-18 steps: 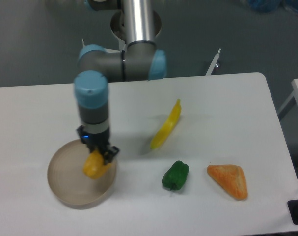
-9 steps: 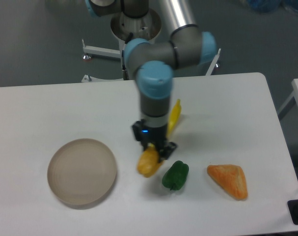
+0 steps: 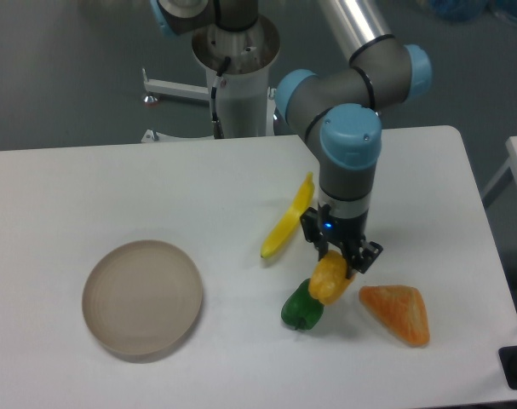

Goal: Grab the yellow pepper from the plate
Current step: 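Carry the yellow pepper toward the green pepper and orange item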

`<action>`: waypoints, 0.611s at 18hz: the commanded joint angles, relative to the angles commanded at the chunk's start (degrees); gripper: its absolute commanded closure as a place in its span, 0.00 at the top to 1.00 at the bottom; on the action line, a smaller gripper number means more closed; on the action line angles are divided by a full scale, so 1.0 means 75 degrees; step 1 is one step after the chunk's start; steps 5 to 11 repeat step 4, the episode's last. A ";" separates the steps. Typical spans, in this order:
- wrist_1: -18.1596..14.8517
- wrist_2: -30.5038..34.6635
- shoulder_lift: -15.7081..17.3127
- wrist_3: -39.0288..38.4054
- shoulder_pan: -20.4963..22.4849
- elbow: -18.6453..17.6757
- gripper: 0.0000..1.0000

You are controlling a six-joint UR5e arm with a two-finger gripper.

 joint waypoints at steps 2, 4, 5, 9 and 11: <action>0.0012 0.0000 -0.0012 0.0000 0.0012 -0.0012 0.58; 0.0024 0.0000 -0.0012 0.0012 0.0082 -0.0012 0.58; 0.0024 0.0000 -0.0012 0.0012 0.0082 -0.0012 0.58; 0.0024 0.0000 -0.0012 0.0012 0.0082 -0.0012 0.58; 0.0024 0.0000 -0.0012 0.0012 0.0082 -0.0012 0.58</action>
